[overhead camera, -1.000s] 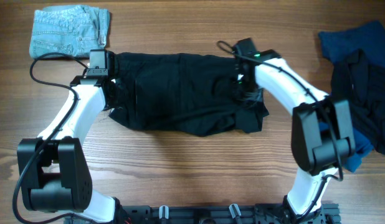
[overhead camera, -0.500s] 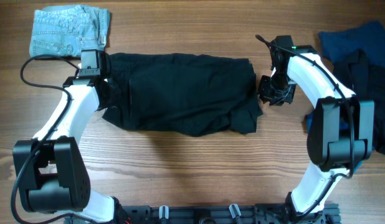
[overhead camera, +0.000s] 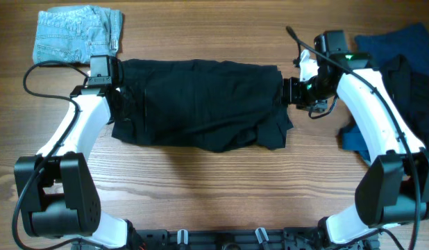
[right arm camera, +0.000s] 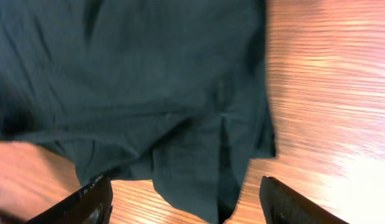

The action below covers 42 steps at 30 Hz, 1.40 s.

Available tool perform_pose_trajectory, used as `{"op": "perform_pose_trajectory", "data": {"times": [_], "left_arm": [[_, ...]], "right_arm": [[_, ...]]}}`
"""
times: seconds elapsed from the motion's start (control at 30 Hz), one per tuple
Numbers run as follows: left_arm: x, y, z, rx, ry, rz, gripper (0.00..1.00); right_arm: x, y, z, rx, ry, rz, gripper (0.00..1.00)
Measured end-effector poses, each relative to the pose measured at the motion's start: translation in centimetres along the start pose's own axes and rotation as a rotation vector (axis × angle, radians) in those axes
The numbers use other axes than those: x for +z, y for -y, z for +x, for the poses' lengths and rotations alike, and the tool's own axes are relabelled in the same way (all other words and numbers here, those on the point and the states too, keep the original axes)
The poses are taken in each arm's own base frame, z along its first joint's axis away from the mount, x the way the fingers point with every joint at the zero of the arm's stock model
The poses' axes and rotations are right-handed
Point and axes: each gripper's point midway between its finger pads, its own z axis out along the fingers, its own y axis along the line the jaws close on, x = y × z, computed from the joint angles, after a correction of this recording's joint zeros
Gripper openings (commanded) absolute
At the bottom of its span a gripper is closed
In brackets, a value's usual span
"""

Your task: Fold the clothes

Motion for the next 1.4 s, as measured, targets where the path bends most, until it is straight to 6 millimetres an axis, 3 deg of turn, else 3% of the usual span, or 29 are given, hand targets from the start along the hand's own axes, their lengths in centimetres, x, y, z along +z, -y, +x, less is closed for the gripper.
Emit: {"op": "perform_pose_trajectory", "data": {"times": [0.2,0.53,0.6,0.7,0.8,0.83,1.23,1.4], "left_arm": [[0.0,0.0,-0.1,-0.003,0.003,0.002,1.0],[0.0,0.1,-0.2,-0.003,0.006,0.003,1.0],[0.0,0.1,-0.2,-0.004,0.006,0.003,1.0],[0.0,0.1,-0.2,-0.004,0.007,0.004,1.0],[0.0,0.1,-0.2,-0.004,0.007,0.004,1.0],[0.0,0.1,-0.2,-0.004,0.007,0.004,1.0],[0.0,0.1,-0.2,-0.004,0.009,0.005,1.0],[0.0,0.1,-0.2,-0.004,0.01,0.005,1.0]], "right_arm": [[4.7,0.8,2.6,0.012,-0.076,-0.071,0.77],[7.6,0.8,3.8,0.009,-0.056,-0.147,0.74],[8.1,0.7,4.2,0.015,-0.069,-0.166,0.65],[8.5,0.3,4.2,0.019,-0.076,-0.202,0.42],[8.5,-0.1,4.1,0.037,-0.078,-0.231,0.08],[8.5,-0.2,4.1,0.038,-0.076,-0.233,0.04],[8.7,1.1,4.1,0.161,-0.082,-0.152,0.04],[7.9,2.2,4.2,0.197,-0.066,-0.067,0.04]]}}
